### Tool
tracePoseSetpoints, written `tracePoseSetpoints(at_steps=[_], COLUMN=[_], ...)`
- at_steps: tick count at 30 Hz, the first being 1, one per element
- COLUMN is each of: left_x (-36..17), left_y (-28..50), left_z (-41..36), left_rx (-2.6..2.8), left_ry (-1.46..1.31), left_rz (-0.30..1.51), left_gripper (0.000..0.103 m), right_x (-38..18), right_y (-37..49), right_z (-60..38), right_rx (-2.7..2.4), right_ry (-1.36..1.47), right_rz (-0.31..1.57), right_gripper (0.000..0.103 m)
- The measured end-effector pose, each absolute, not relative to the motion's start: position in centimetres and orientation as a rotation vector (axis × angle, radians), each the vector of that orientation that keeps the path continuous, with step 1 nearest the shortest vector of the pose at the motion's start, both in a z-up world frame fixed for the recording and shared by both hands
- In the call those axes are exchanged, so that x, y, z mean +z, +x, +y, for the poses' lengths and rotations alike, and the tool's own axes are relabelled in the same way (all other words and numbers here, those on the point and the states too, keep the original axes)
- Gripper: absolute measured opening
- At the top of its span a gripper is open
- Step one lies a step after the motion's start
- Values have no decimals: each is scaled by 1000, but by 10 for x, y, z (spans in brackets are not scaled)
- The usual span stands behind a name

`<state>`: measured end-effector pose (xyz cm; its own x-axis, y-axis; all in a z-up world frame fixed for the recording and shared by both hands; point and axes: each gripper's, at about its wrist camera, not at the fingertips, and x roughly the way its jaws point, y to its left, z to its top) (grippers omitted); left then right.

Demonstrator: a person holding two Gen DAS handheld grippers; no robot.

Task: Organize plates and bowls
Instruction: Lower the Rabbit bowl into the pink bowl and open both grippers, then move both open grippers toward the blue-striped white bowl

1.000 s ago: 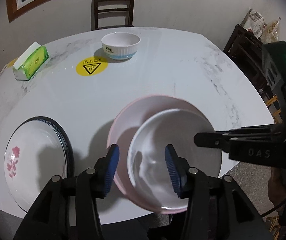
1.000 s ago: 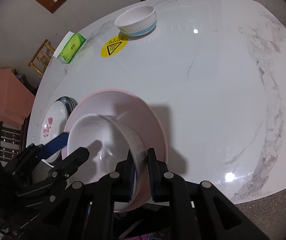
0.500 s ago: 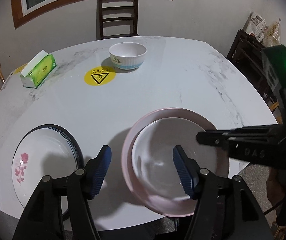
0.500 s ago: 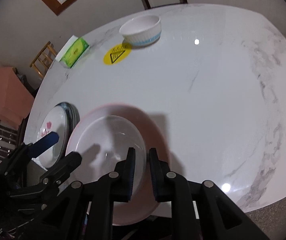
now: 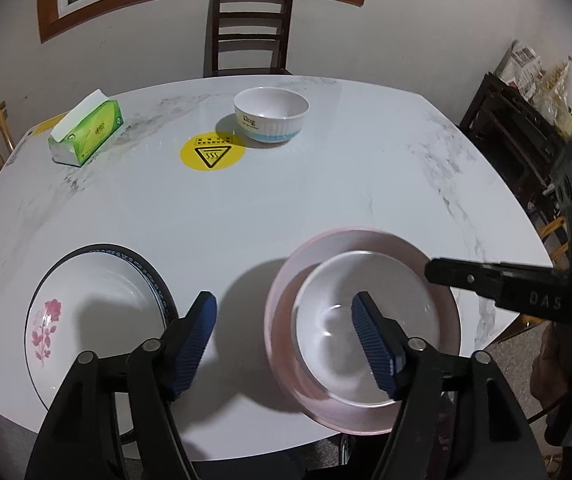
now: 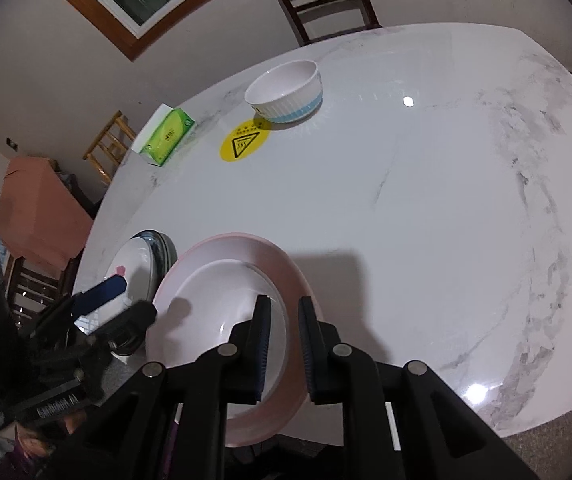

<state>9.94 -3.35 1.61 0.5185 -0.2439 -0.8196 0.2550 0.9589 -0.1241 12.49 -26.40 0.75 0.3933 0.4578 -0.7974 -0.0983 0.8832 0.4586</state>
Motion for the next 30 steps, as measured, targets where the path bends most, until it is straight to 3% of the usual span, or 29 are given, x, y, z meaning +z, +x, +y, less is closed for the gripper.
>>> tracePoseSetpoints(at_steps=[8, 10, 17, 23, 28, 30], left_x=[23, 23, 21, 25, 28, 29], left_y=[118, 124, 143, 166, 194, 207], left_z=[-20, -17, -13, -7, -6, -10], left_rx=[-271, -262, -245, -243, -235, -233], left_ry=[-45, -57, -87, -138, -196, -204], left_rz=[996, 995, 1011, 1027, 1049, 1060], left_gripper=[76, 76, 77, 77, 77, 82], right_x=[10, 15, 41, 46, 43, 42], right_y=[127, 131, 135, 162, 206, 219], right_z=[-283, -288, -299, -316, -325, -331], right_rx=[383, 381, 411, 309, 298, 317], right_ry=[327, 333, 331, 262, 273, 312], right_rz=[1090, 1090, 986, 987, 1086, 1086], right_gripper=[14, 22, 28, 59, 60, 60])
